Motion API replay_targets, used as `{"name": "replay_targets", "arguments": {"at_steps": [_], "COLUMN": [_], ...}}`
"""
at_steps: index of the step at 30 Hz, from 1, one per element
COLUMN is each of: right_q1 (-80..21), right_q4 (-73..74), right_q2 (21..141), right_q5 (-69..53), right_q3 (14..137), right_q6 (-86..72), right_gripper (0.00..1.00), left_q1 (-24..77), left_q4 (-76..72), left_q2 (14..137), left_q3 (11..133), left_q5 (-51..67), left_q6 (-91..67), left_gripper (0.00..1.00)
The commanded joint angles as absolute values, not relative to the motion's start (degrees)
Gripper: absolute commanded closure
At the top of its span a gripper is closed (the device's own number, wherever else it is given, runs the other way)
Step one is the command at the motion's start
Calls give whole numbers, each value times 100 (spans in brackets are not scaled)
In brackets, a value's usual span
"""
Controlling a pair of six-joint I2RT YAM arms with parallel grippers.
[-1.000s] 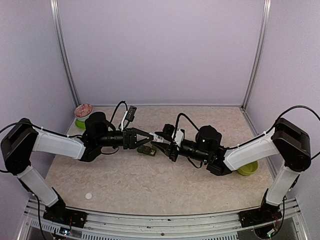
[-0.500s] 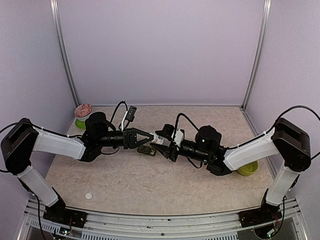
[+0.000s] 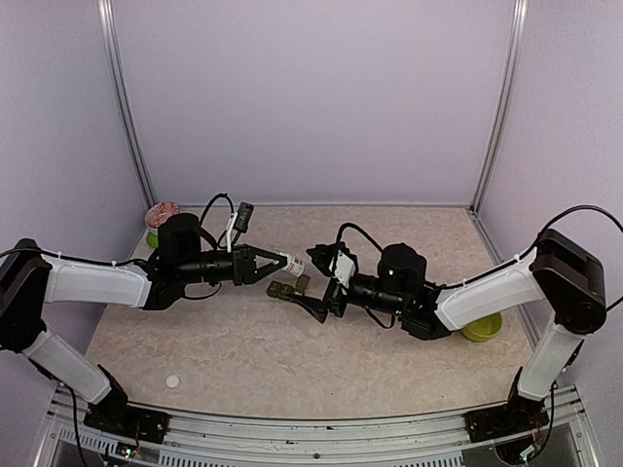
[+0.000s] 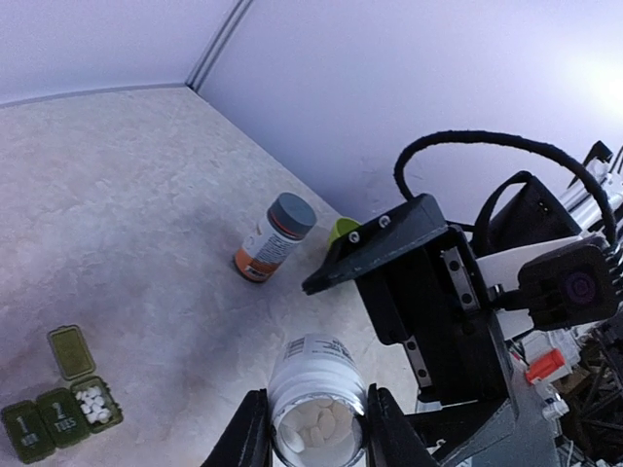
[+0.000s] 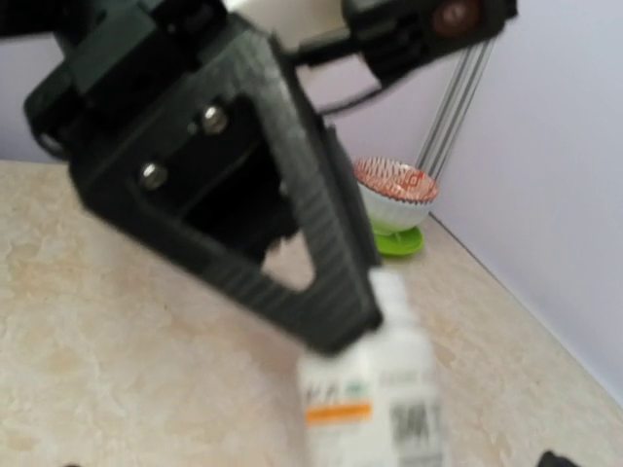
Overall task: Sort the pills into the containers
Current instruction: Place the pill bottle at the center of the board.
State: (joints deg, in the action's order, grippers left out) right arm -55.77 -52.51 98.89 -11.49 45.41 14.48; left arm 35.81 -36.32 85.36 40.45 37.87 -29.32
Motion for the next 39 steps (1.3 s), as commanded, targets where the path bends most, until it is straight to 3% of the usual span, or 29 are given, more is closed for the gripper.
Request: {"name": "replay_targets", "arguments": {"at_steps": [1, 17, 39], "right_q1": [-5616, -5489, -5397], "right_q4": [-4765, -3648, -3325], "right_q2": [9537, 8050, 7682], "right_q5": [-1011, 1146, 1381], "right_q3": [4627, 4216, 4079], "right_q6": [1410, 807, 759], "right_gripper": [0, 0, 0], "left_q1": [3503, 4202, 5722], "left_q4": [-2276, -876, 153], "left_q2": [8051, 8149, 9981], "left_q3": [4122, 4222, 5590], "left_q5": [2762, 1659, 69], "left_q6": [-2191, -1563, -1181], "left_gripper": [79, 79, 80]}}
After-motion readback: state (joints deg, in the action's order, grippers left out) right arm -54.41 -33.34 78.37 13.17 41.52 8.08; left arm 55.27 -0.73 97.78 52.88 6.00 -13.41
